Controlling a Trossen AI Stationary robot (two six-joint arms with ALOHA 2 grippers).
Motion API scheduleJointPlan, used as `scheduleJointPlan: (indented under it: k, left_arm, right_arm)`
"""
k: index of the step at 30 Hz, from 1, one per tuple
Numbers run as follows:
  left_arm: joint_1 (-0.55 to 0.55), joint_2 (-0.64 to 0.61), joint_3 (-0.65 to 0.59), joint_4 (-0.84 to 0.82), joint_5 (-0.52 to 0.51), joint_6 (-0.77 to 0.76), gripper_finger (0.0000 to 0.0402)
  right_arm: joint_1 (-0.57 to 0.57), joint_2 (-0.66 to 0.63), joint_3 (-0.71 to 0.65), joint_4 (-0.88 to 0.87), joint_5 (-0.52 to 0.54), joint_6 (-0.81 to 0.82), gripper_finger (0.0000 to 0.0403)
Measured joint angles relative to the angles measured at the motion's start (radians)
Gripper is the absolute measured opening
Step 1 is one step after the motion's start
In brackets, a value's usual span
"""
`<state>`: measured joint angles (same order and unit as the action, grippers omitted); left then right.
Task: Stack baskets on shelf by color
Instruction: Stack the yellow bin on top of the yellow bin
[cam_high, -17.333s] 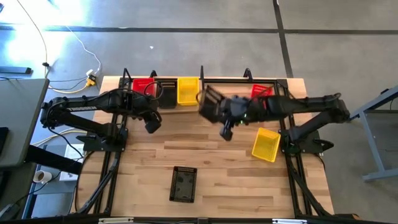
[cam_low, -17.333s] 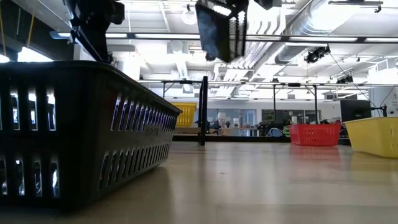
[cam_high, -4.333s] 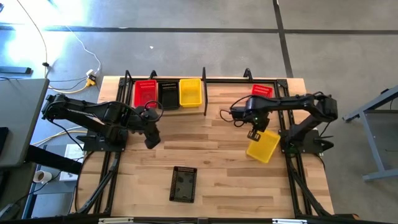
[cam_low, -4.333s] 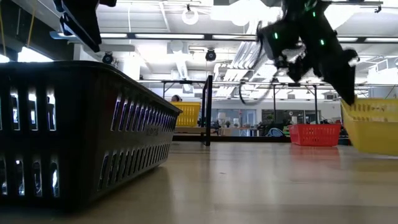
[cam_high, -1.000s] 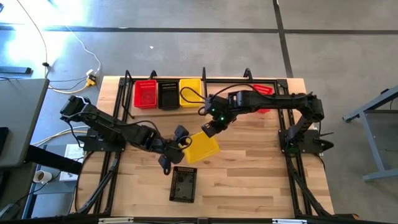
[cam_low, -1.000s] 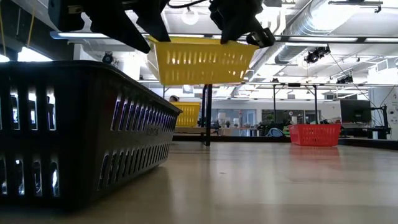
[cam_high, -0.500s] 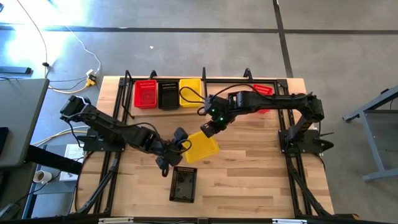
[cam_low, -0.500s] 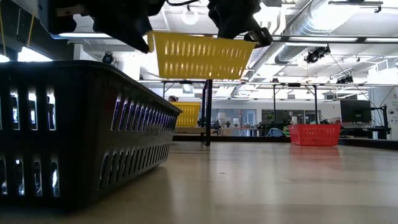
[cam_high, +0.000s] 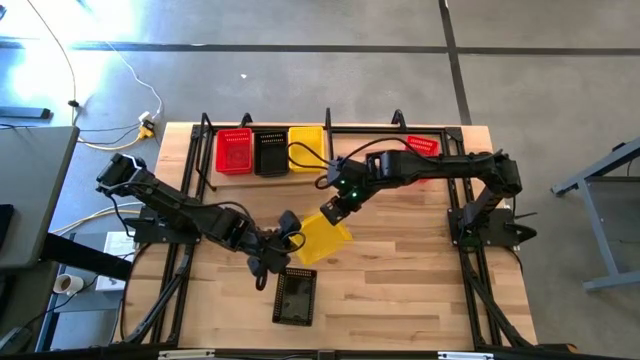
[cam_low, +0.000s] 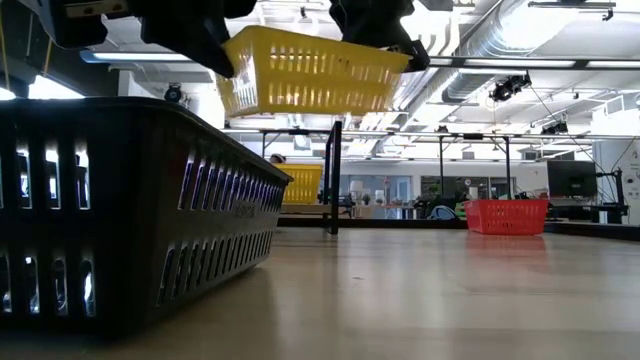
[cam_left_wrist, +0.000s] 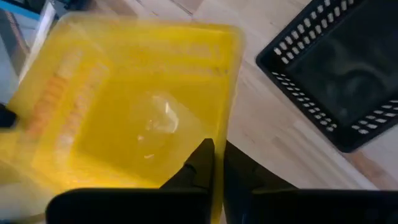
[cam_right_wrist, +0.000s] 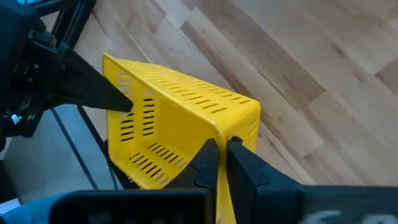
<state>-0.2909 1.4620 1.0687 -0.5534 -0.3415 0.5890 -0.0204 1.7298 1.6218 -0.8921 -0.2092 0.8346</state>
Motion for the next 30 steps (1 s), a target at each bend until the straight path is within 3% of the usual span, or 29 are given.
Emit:
scheduleJointPlan:
  k: [8, 12, 20, 27, 30]
  left_arm:
    - [0.0, -0.003, -0.002, -0.028, -0.037, -0.065, 0.0001]
    - [0.008, -0.007, -0.002, -0.034, -0.037, -0.142, 0.0001]
    - [0.044, -0.028, -0.001, -0.028, -0.042, -0.267, 0.0]
    - [0.141, -0.043, -0.001, -0.031, -0.097, -0.345, 0.0]
    - [0.195, -0.067, -0.001, -0.031, -0.097, -0.366, 0.0]
  right_arm:
    - [-0.006, -0.002, 0.0, -0.019, 0.034, 0.029, 0.011]
    - [-0.008, -0.017, 0.0, -0.021, 0.052, 0.035, 0.0139]
    - [-0.005, -0.11, 0.0, -0.024, 0.182, -0.053, 0.0146]
    - [-0.011, -0.217, 0.0, -0.024, 0.31, -0.178, 0.0147]
    - [-0.025, -0.26, 0.0, -0.024, 0.318, -0.224, 0.0147]
